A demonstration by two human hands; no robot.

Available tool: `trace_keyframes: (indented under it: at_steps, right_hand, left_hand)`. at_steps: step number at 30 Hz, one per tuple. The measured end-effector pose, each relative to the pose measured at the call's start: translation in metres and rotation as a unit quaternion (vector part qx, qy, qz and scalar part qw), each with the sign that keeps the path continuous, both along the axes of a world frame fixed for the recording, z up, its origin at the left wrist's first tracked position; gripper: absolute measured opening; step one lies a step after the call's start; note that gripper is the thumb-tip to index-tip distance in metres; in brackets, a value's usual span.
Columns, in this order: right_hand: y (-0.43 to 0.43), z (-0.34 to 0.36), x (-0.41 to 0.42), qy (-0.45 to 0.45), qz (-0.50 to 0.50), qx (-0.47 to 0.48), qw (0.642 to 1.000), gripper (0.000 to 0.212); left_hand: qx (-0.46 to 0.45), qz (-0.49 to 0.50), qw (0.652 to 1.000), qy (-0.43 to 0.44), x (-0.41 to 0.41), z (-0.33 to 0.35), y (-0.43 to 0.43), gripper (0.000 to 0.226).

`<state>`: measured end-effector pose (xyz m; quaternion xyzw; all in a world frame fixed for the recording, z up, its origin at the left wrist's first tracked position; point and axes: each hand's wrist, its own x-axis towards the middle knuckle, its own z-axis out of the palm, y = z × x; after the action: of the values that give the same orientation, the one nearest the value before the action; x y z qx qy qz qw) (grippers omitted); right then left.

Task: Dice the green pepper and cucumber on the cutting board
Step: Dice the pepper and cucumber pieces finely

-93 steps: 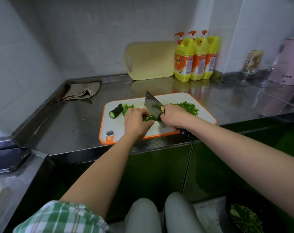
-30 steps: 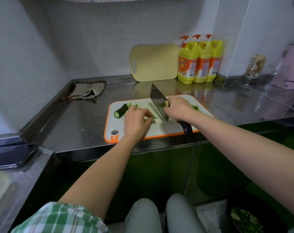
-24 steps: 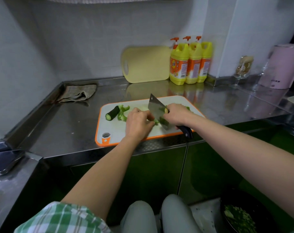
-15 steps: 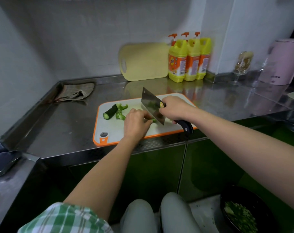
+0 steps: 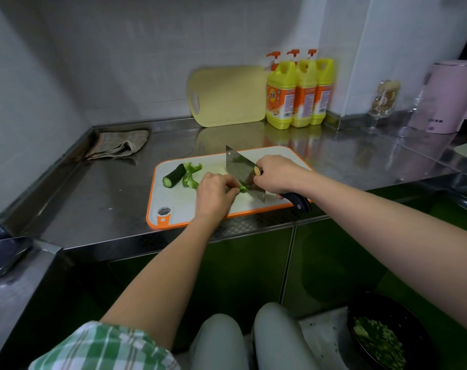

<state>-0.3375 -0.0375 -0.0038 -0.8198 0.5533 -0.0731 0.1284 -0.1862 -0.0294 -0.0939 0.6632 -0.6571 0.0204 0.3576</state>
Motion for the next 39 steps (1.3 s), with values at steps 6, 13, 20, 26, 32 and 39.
trace_keyframes:
  at_steps: [6,13,20,26,32,39]
  right_hand:
    - [-0.001,0.000,-0.003,-0.007,0.007,0.011,1.000,0.019]
    - [-0.008,-0.003,0.005,0.005,0.012,0.039,0.999,0.014]
    - [-0.018,-0.023,0.019,-0.013,-0.026,-0.011,1.000,0.008]
    - [-0.016,-0.023,0.007,-0.085,-0.021,-0.004,0.996,0.025]
    - [-0.008,-0.006,0.006,-0.049,-0.009,0.029,0.998,0.012]
    - [-0.007,-0.007,0.005,-0.034,-0.010,0.045,0.998,0.009]
  left_hand:
    - [-0.002,-0.008,1.000,0.021,0.001,-0.002,-0.002,0.009]
    - [0.009,-0.023,0.999,0.030,0.004,-0.005,-0.008,0.011]
    - [-0.004,-0.032,0.999,0.041,0.006,-0.006,-0.006,0.011]
    - [-0.005,-0.034,0.998,0.046,0.005,-0.007,-0.005,0.010]
    - [0.004,-0.028,0.998,0.050,0.005,-0.008,-0.006,0.011]
    - [0.008,-0.035,0.998,0.046,0.005,-0.007,-0.006,0.011]
